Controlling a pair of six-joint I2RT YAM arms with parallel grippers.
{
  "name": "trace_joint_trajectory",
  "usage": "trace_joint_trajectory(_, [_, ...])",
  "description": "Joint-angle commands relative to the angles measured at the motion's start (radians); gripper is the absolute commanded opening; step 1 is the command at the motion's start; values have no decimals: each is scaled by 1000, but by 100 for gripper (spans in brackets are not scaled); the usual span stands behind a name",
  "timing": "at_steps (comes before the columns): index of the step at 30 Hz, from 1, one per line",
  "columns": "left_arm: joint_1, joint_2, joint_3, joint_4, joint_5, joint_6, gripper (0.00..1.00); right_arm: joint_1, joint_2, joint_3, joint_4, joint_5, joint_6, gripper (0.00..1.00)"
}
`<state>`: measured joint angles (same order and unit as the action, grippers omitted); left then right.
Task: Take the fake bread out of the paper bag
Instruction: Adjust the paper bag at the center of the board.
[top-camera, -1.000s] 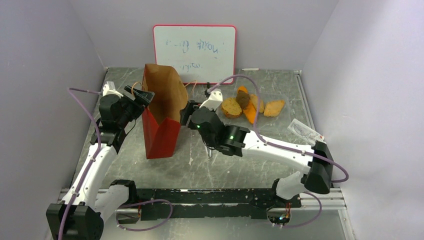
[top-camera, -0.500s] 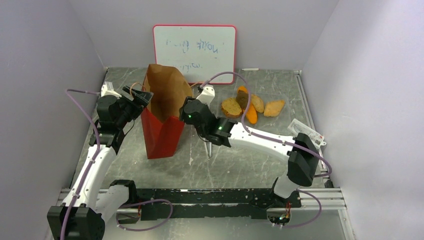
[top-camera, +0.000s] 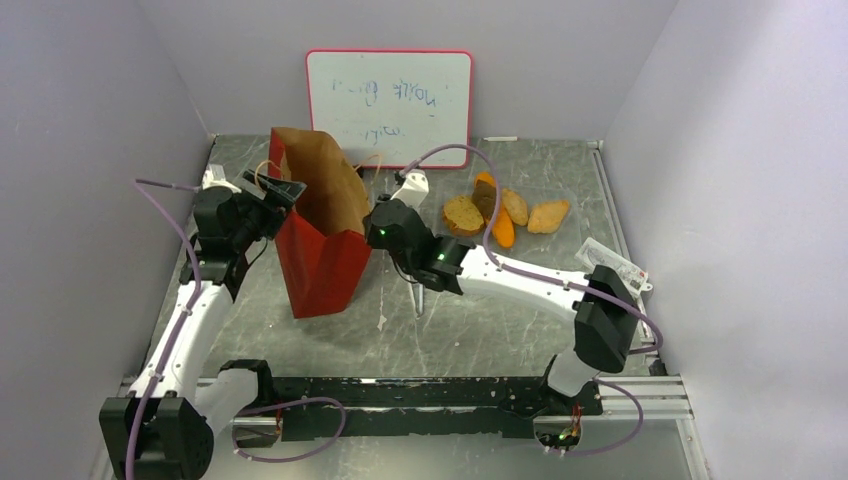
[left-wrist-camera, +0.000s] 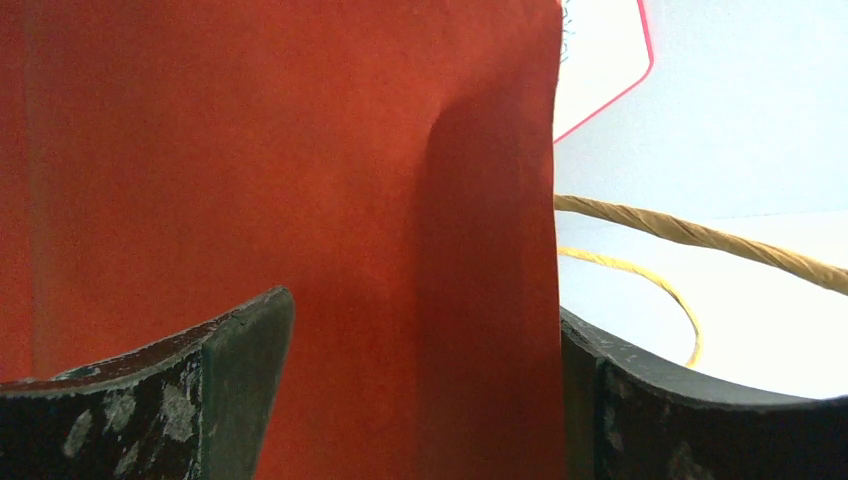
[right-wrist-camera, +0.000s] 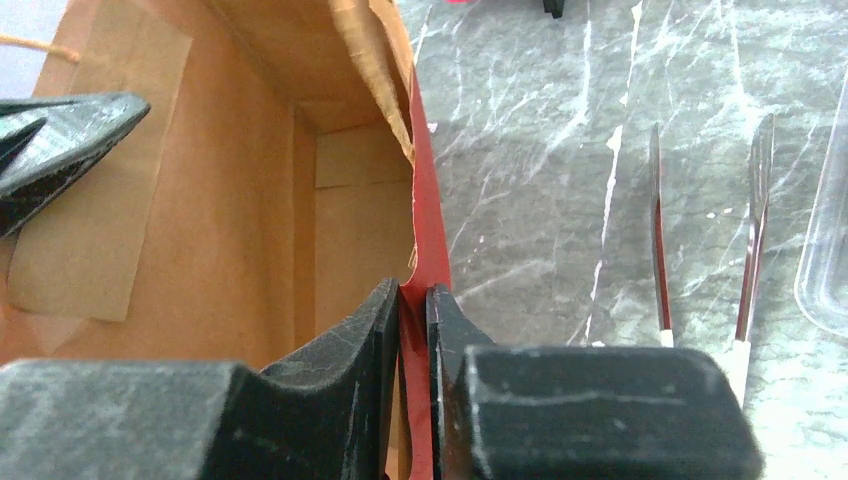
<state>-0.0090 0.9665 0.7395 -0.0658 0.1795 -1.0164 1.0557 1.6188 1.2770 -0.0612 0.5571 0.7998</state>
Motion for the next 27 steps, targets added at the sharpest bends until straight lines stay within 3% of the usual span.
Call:
trace_joint_trajectory(1, [20,26,40,38,104,-61,77,23,-55,-51,62,33,-52,14])
trace_joint_trajectory(5, [21,36,72,34,152,-19,77,45,-67,-41,63,71,-92,13])
trace_joint_trajectory(16, [24,88,222,-175,215,203,77,97,-95,28,30,136,-144,13])
trace_joint_trajectory(27, [40,101,176,-267,159,298,77,129,-148,20,61,160,-176,12])
